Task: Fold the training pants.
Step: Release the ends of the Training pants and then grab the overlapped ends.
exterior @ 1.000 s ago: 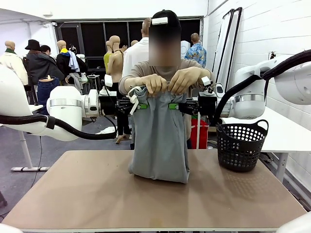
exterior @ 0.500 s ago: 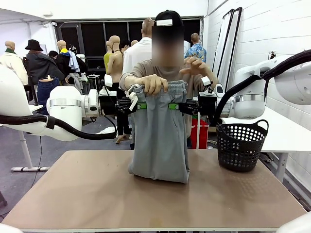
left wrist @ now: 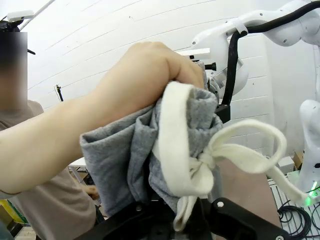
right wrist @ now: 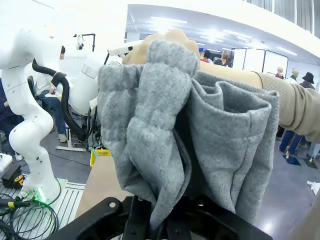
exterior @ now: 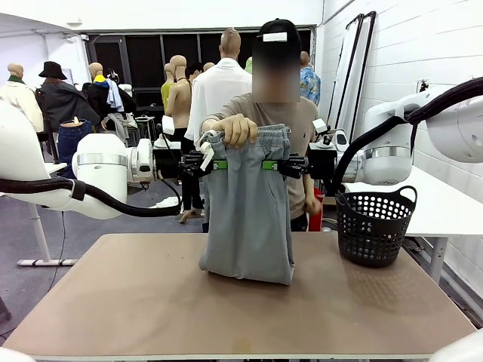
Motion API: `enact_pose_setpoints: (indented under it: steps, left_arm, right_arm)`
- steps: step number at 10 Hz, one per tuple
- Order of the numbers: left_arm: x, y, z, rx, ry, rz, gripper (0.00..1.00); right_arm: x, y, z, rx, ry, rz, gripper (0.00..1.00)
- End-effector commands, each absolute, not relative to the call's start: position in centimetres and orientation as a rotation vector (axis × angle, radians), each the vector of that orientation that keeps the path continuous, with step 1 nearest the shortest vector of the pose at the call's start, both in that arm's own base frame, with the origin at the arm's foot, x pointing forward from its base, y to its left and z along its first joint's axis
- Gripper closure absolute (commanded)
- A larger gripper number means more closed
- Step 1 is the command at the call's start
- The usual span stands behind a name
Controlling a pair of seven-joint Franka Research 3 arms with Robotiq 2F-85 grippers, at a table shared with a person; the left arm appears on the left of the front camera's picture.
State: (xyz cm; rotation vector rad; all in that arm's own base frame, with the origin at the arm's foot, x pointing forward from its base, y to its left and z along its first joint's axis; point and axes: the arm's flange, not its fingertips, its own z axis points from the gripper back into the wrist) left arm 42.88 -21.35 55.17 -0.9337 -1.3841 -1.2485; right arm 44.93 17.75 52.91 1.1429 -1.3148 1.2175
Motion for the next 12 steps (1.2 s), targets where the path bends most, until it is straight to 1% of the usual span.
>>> enact_pose_setpoints:
  steps: [1,12]
  left_arm:
    - [42.79,-21.48,55.29,-0.928,-1.404,-1.252,1.00]
    - [42.79,-21.48,55.29,-0.928,-1.404,-1.252,1.00]
  right_arm:
    - [44.86,17.81,53.13,1.141,-1.317,1.221,1.00]
    - [44.86,17.81,53.13,1.141,-1.317,1.221,1.00]
